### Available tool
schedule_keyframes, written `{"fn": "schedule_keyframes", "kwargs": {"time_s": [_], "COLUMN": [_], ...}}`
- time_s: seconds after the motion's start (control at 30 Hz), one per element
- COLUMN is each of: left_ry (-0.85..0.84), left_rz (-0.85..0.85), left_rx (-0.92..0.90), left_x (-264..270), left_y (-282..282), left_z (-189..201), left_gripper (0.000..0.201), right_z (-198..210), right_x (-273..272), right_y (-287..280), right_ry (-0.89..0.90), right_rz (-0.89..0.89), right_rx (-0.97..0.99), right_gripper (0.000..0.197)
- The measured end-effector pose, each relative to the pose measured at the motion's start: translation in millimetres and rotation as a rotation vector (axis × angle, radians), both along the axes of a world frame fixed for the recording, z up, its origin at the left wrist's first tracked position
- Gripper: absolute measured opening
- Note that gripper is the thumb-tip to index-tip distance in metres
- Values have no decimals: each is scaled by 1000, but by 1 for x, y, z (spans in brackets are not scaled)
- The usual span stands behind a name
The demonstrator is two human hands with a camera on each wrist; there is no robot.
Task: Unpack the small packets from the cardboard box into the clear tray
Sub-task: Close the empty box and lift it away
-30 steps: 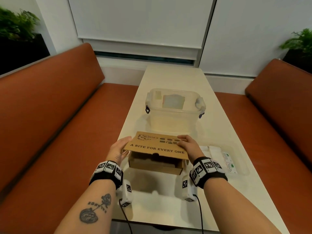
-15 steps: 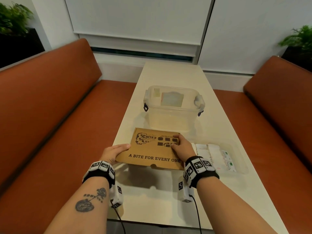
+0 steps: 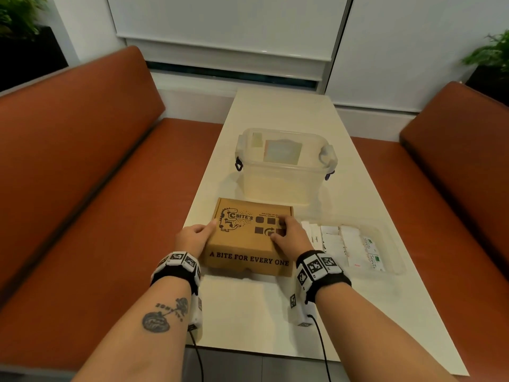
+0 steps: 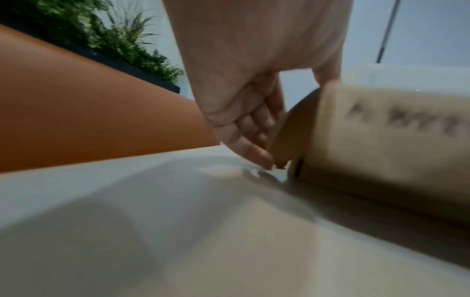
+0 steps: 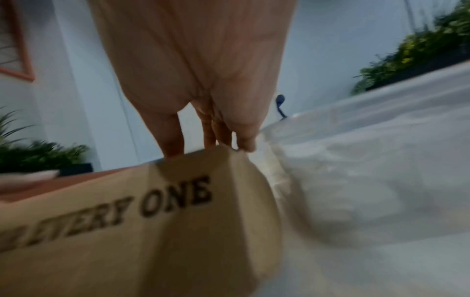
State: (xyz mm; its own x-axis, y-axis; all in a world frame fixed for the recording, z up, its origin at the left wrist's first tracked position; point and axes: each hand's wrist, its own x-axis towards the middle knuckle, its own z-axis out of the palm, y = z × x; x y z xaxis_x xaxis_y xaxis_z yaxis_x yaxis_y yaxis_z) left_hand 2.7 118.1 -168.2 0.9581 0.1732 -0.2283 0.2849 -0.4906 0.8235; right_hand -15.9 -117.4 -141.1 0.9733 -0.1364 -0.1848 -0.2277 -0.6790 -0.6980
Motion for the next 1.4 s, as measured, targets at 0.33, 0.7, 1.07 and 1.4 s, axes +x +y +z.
{"fn": "schedule_keyframes", "kwargs": {"time_s": [0.33,0.7,1.07,1.4], "left_ry": [213,142,49,-78], "left_rz": [55,249,301,352], "left_rx": [-107,-289,-557,-483], "left_x": [13,21,18,11], "left_y": [-1,-5,-6,-25], "left_z": [19,39,47,60], "left_gripper": [41,31,19,35], "right_z": [2,7,19,38], "right_x": [0,-12,6,14], "right_y": [11,16,20,16], "right_ry": [-55,-176,-149,-422], "right_rz": [-23,-152,-355,-503], "right_rx": [144,542,615,476], "right_gripper": [57,68,57,46]}}
